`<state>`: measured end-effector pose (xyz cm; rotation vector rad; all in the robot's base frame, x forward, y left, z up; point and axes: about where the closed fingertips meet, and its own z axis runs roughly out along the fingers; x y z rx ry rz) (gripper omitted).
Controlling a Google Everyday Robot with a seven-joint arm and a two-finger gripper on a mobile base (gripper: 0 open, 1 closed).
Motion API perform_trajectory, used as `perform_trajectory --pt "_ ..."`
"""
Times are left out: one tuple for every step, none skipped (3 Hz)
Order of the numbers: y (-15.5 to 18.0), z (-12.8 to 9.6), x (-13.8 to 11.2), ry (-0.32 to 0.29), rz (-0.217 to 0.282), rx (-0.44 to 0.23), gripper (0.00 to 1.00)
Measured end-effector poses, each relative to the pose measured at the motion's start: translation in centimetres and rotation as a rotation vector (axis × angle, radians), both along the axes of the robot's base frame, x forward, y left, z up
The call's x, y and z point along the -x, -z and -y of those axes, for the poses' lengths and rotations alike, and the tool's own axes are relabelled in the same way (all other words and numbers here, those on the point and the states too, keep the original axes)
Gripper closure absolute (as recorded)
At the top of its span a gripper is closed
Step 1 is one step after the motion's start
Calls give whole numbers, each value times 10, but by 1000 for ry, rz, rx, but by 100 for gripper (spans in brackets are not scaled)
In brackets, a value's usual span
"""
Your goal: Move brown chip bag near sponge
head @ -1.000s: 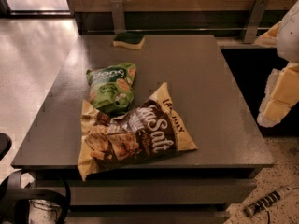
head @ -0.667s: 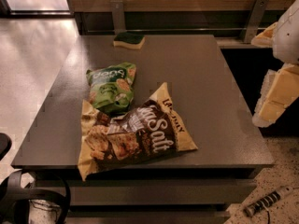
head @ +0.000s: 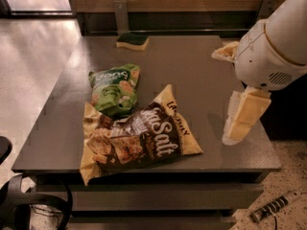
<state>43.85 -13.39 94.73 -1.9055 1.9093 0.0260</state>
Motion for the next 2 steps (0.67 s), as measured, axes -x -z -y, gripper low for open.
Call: perform_trajectory --pt "26 -47 13 -152 44 -9 0" --pt "51 -89 23 -247 81 18 0"
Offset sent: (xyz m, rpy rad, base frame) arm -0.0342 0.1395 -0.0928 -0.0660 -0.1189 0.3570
